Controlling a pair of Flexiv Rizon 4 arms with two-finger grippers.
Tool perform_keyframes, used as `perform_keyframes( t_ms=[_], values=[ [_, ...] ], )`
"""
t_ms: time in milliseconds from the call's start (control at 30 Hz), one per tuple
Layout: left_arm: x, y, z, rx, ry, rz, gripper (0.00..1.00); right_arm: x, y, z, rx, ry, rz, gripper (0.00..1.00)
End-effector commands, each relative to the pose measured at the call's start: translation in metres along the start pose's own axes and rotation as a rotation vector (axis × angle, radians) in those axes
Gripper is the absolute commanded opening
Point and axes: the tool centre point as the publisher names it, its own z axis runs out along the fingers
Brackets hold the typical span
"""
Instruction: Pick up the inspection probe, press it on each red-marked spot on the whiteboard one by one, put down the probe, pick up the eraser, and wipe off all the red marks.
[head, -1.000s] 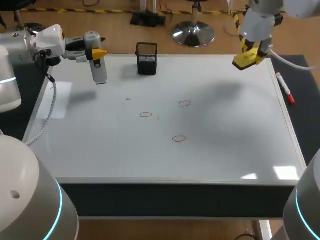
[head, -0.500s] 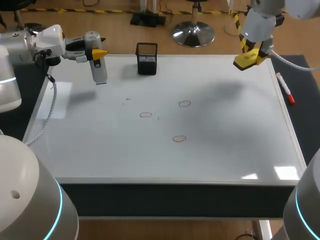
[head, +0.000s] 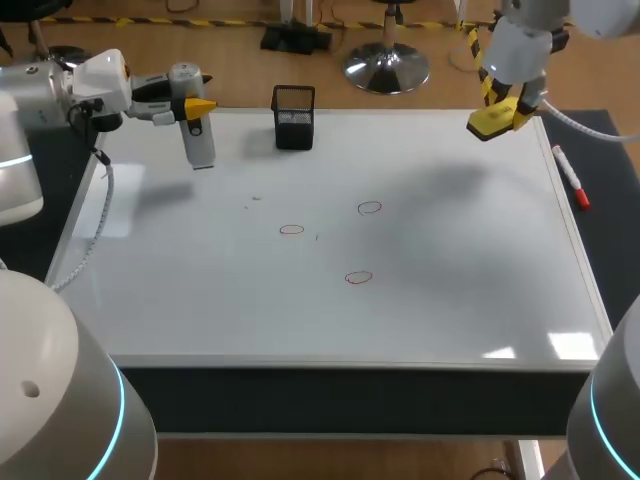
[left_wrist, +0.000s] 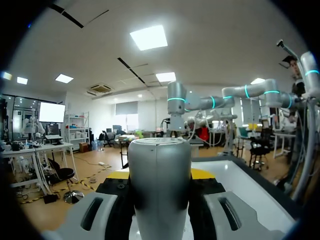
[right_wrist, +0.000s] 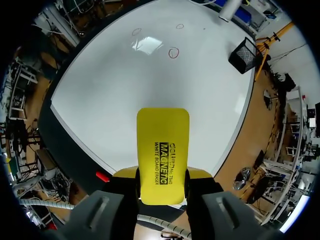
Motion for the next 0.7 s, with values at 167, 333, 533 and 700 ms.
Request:
perform_keyframes(
  t_ms=[167, 333, 533, 700],
  values=[
    [0.027, -0.005, 0.013, 0.039, 0.033, 0.024, 0.00, 0.000, -0.001, -0.001, 0.002, 0.003, -0.002, 0.00],
    [0.048, -0.009, 0.032, 0.054, 0.089, 0.032, 0.00, 0.000, -0.001, -0.001, 0.002, 0.003, -0.002, 0.00],
    [0.071, -0.006, 0.063, 0.046, 0.163, 0.006, 0.00, 0.000, -0.001, -0.001, 0.002, 0.003, -0.002, 0.00],
    [0.091, -0.005, 0.086, 0.038, 0.220, 0.000, 0.00, 0.000, -0.001, -0.001, 0.002, 0.003, -0.002, 0.00]
  ],
)
